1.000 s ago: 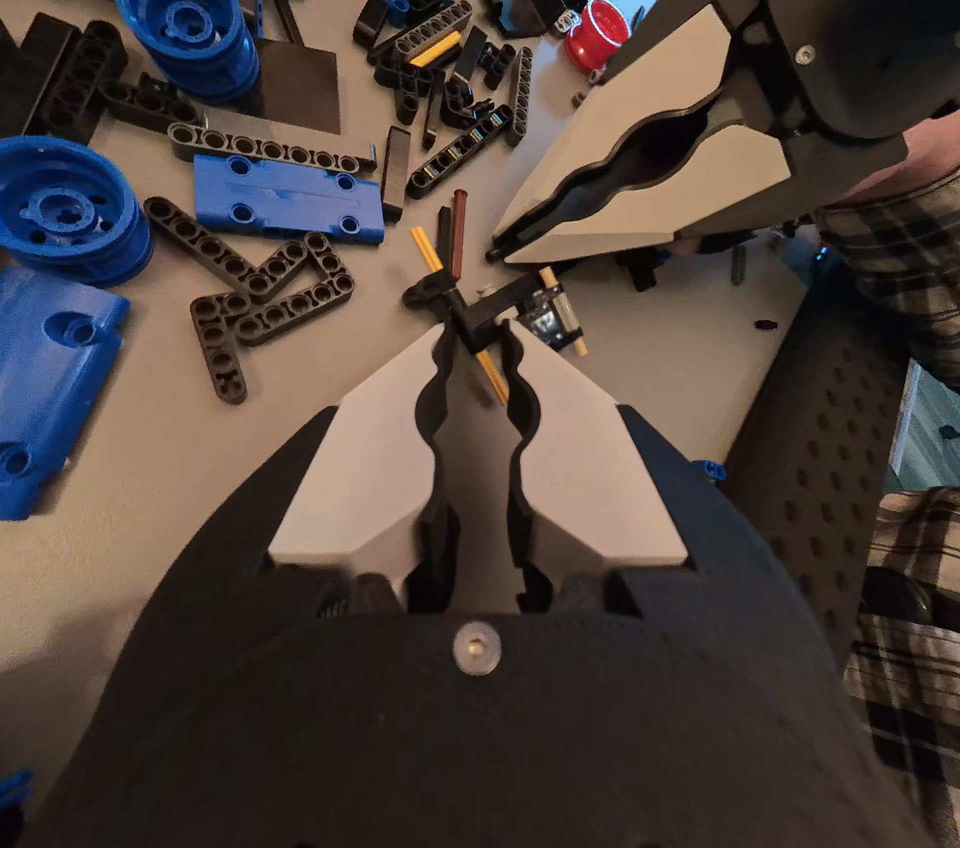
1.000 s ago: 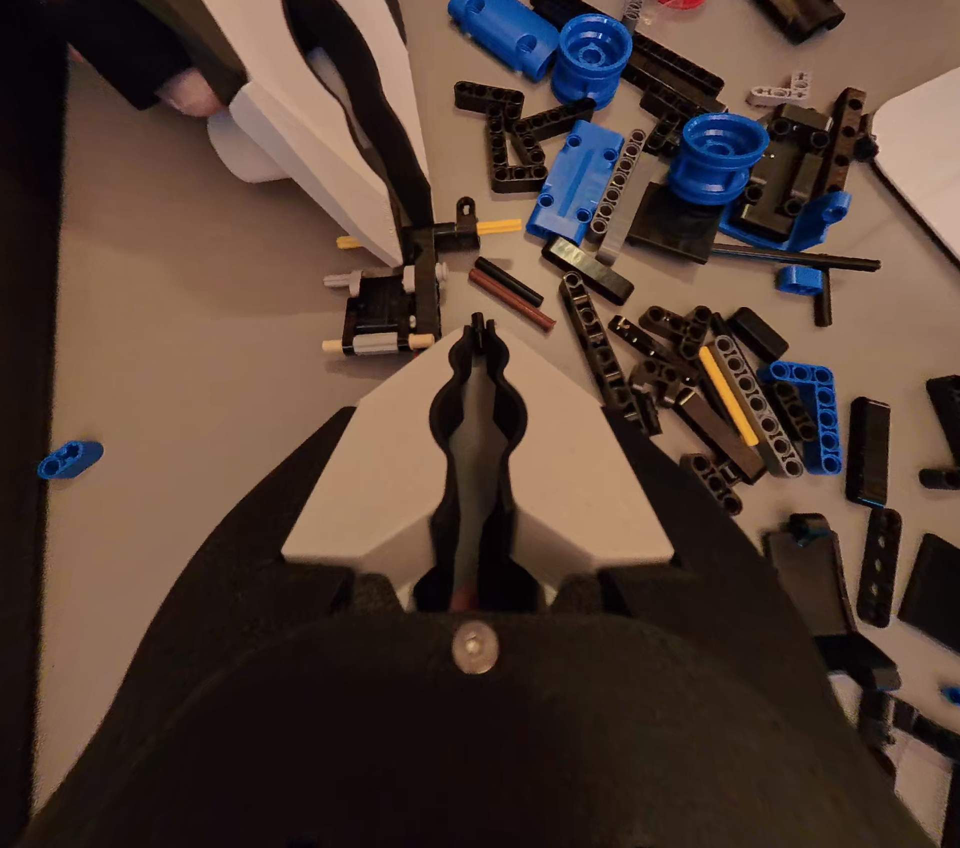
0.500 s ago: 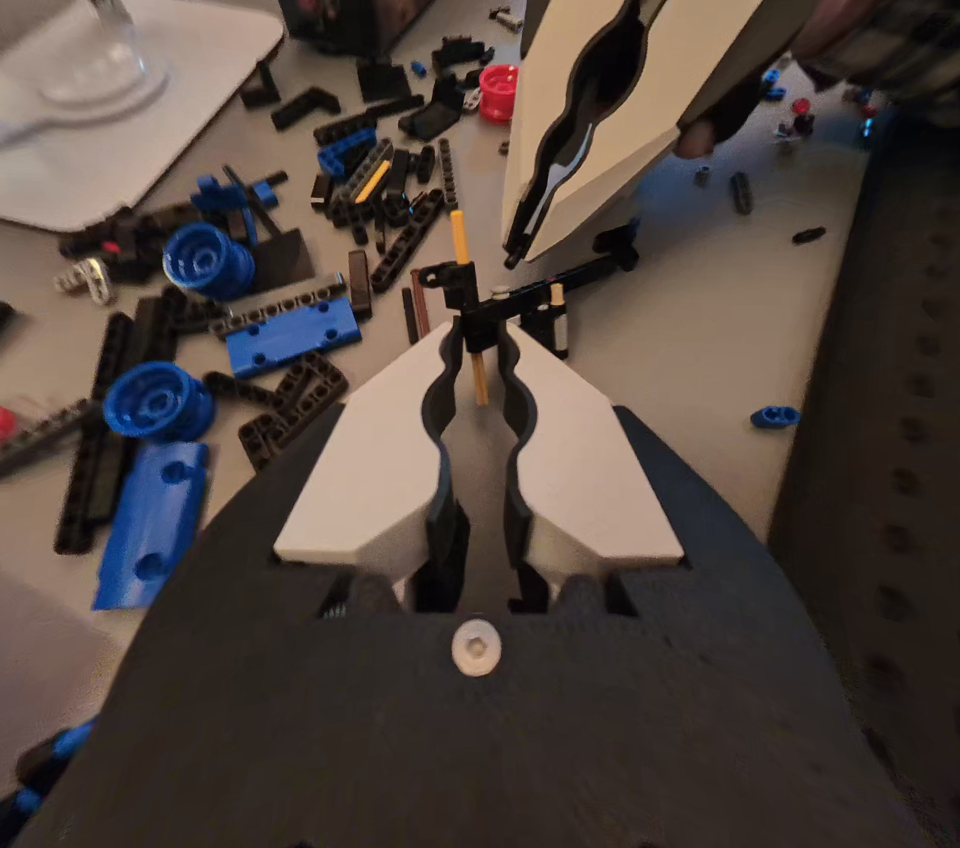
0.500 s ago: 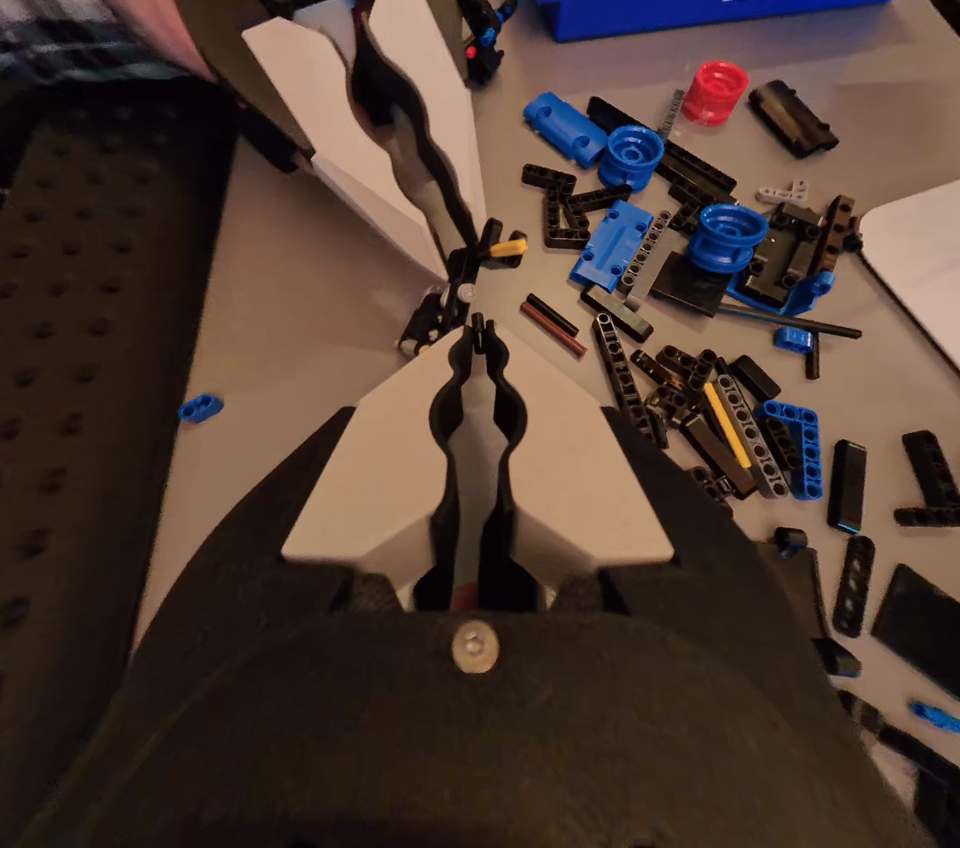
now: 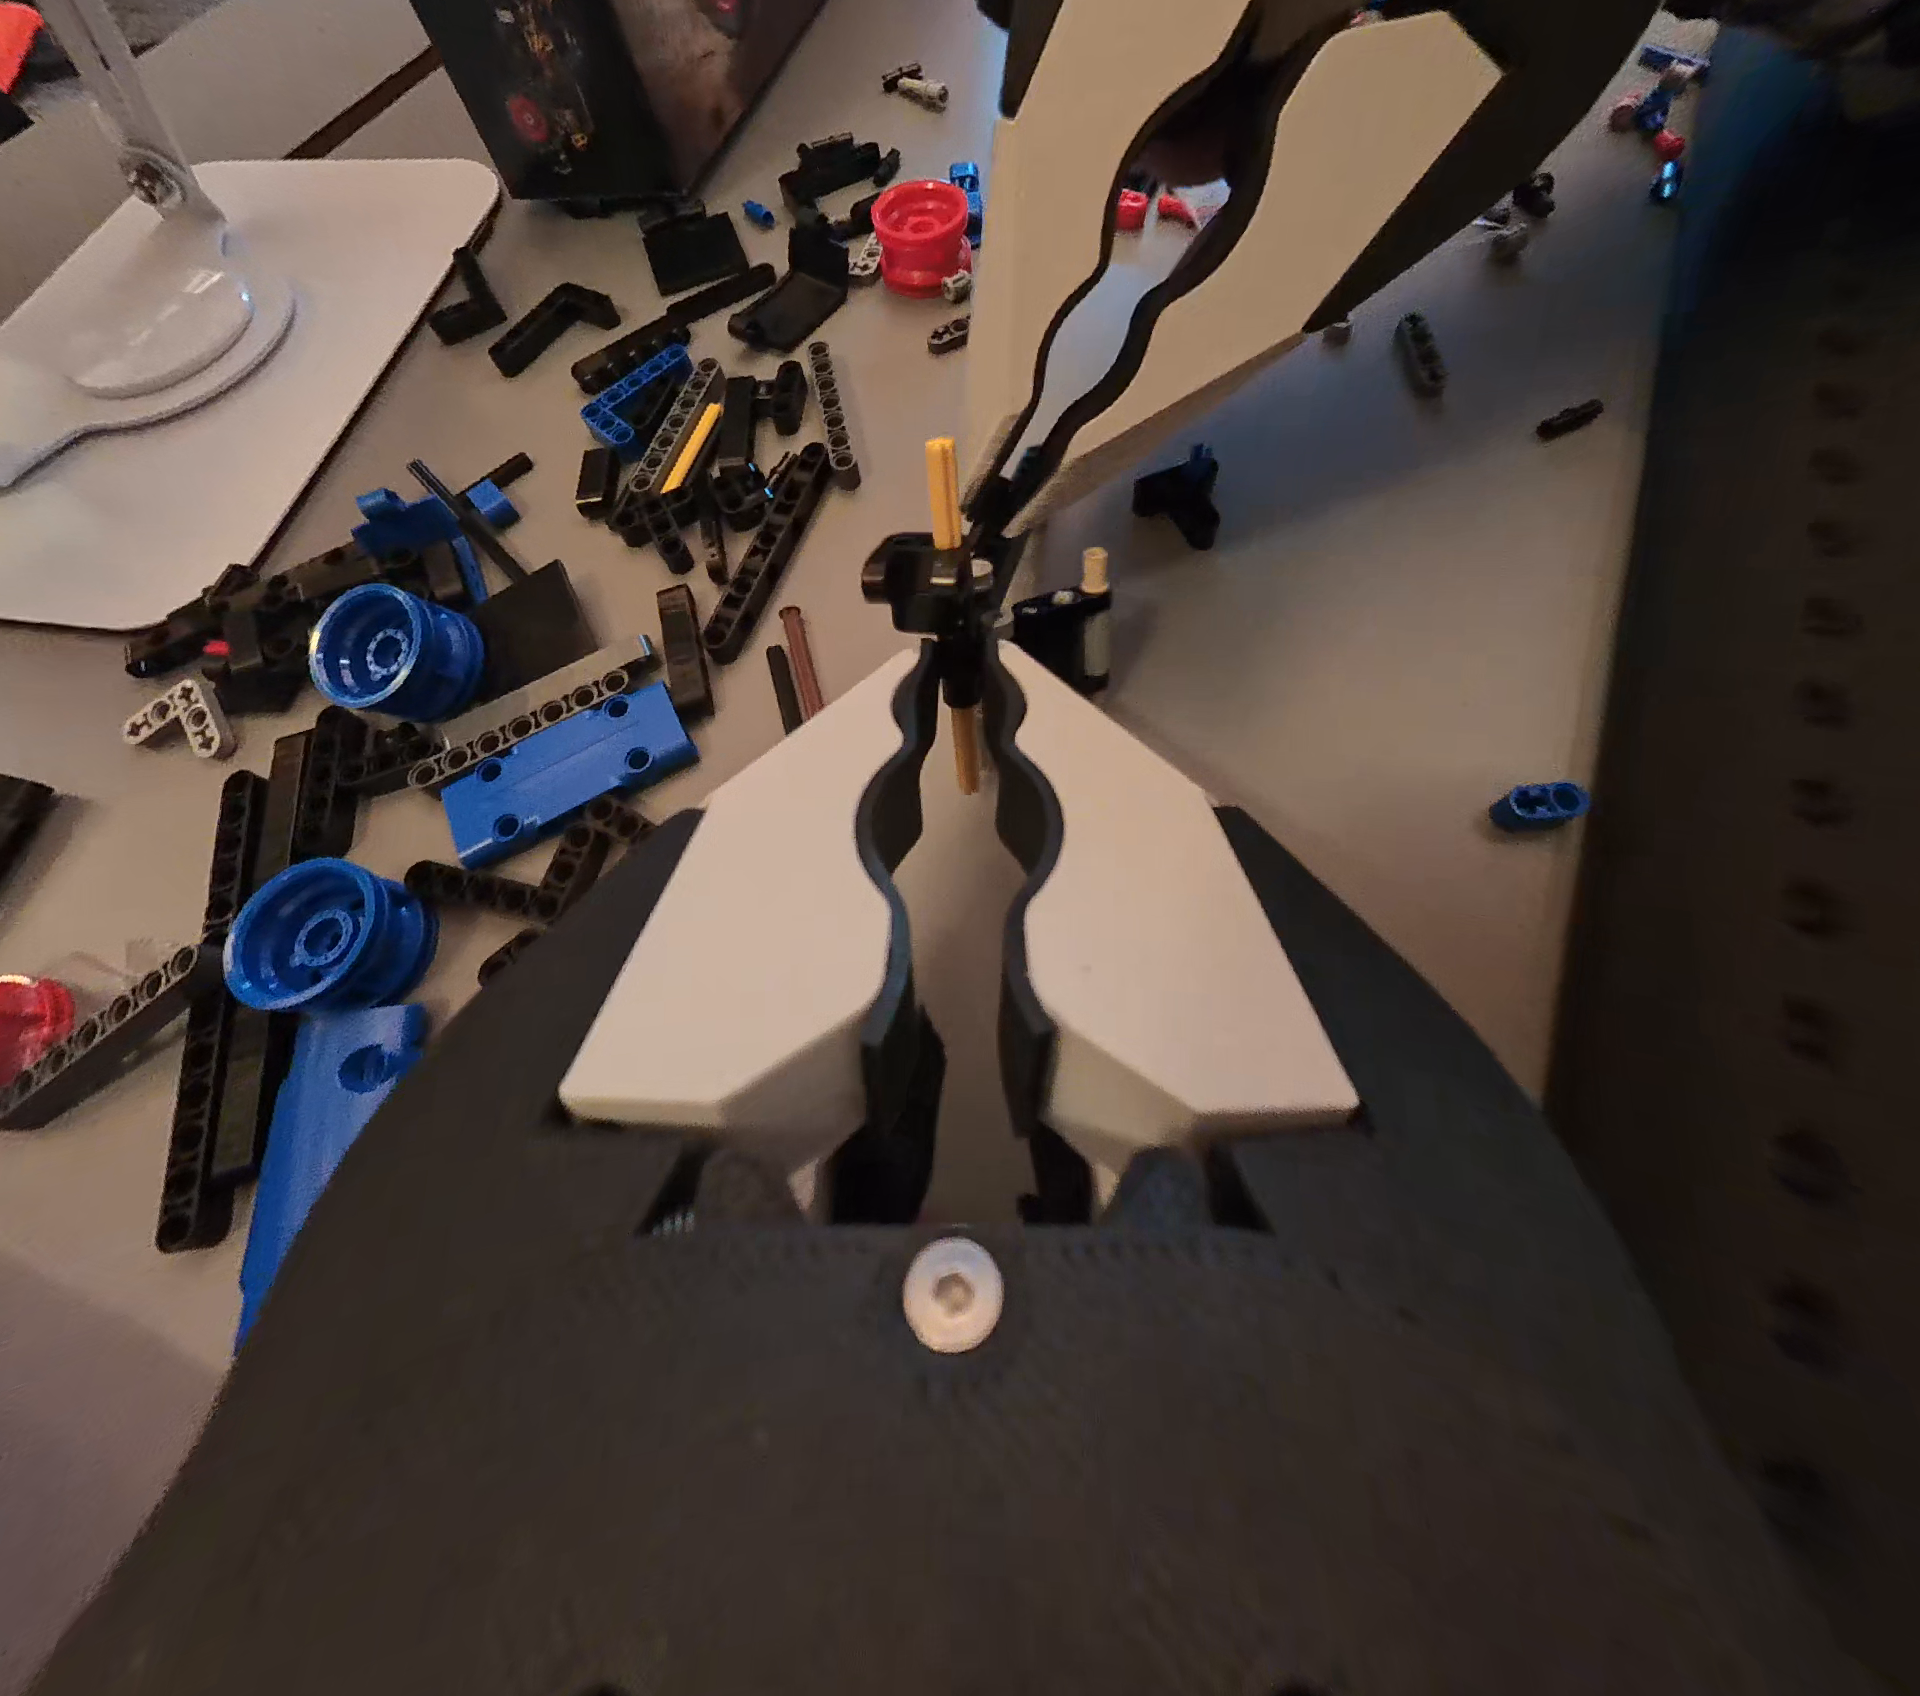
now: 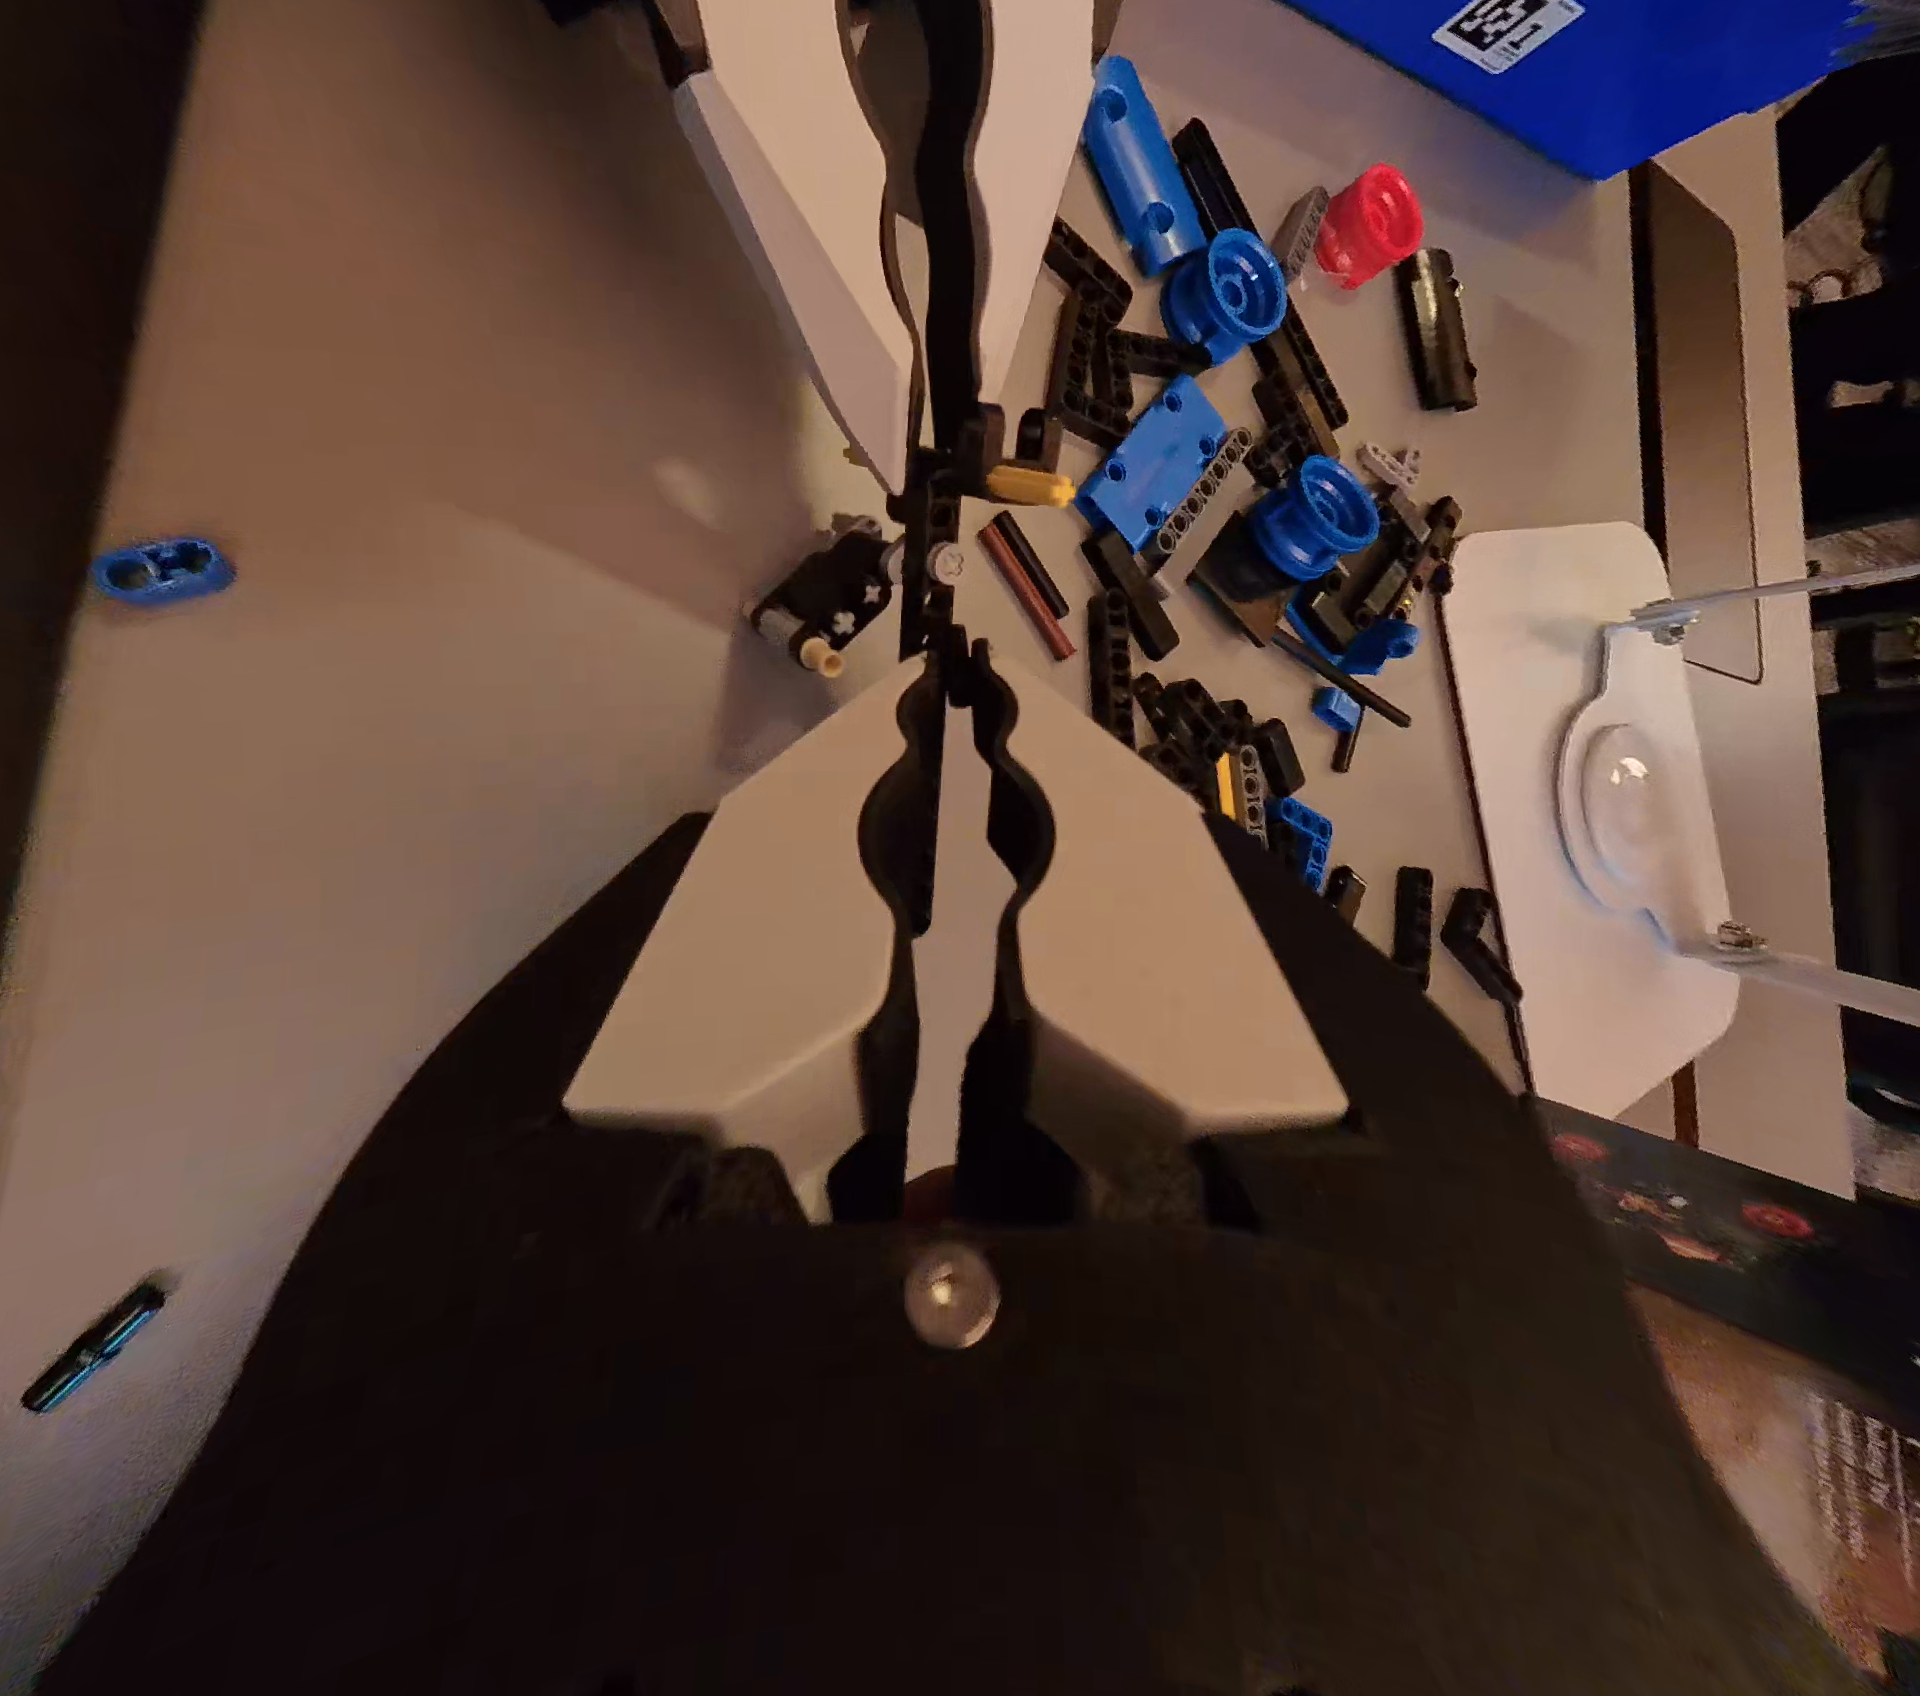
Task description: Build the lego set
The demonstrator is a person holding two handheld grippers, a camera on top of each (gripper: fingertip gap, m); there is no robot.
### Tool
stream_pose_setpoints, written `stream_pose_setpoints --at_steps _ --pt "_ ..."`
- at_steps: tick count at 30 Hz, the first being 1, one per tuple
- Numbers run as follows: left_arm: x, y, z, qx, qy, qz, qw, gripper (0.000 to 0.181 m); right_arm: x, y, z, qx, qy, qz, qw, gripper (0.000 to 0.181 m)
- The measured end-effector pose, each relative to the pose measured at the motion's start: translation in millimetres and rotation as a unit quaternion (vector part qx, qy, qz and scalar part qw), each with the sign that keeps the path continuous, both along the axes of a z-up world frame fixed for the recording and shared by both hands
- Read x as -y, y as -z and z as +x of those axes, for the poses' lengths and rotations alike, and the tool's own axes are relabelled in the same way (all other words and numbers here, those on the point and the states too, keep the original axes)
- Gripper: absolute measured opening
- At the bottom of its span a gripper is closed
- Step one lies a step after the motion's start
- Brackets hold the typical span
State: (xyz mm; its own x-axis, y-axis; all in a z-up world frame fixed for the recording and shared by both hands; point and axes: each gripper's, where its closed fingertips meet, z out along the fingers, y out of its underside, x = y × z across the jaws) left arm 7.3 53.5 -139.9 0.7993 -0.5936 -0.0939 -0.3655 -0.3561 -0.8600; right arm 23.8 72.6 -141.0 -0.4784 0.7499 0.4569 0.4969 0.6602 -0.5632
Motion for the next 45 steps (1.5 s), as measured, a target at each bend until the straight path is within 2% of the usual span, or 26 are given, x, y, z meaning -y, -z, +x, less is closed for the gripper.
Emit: stream_pose_setpoints --at_steps 7,11,20,23,27,33,45 --pt "1 5 5 0.031 0.014 -0.022 0.999 0.007 2 4 2 -0.010 -0.001 -0.039 0.999 0.004" --pt "3 14 10 0.005 0.033 -0.034 0.999 0.016 8 5 2 -0.020 -0.006 -0.056 0.998 0.004" --pt "5 6 13 0.015 0.054 -0.023 0.998 0.006 9 -3 6 -0.034 -0.006 -0.064 0.997 0.003" --pt "3 0 14 0.012 0.055 -0.020 0.998 0.006 11 -10 7 -0.034 -0.013 -0.034 0.999 0.003" --pt "2 0 16 -0.021 0.048 -0.011 0.999 0.006 6 -8 7 -0.017 -0.001 0.048 0.999 0.004" --pt "1 -2 20 -0.037 0.045 -0.003 0.998 0.006 10 -9 12 -0.012 -0.009 0.119 0.993 0.003" --pt "-1 -2 22 -0.051 0.048 0.010 0.998 0.005 9 -9 15 0.043 -0.034 0.186 0.981 0.003"
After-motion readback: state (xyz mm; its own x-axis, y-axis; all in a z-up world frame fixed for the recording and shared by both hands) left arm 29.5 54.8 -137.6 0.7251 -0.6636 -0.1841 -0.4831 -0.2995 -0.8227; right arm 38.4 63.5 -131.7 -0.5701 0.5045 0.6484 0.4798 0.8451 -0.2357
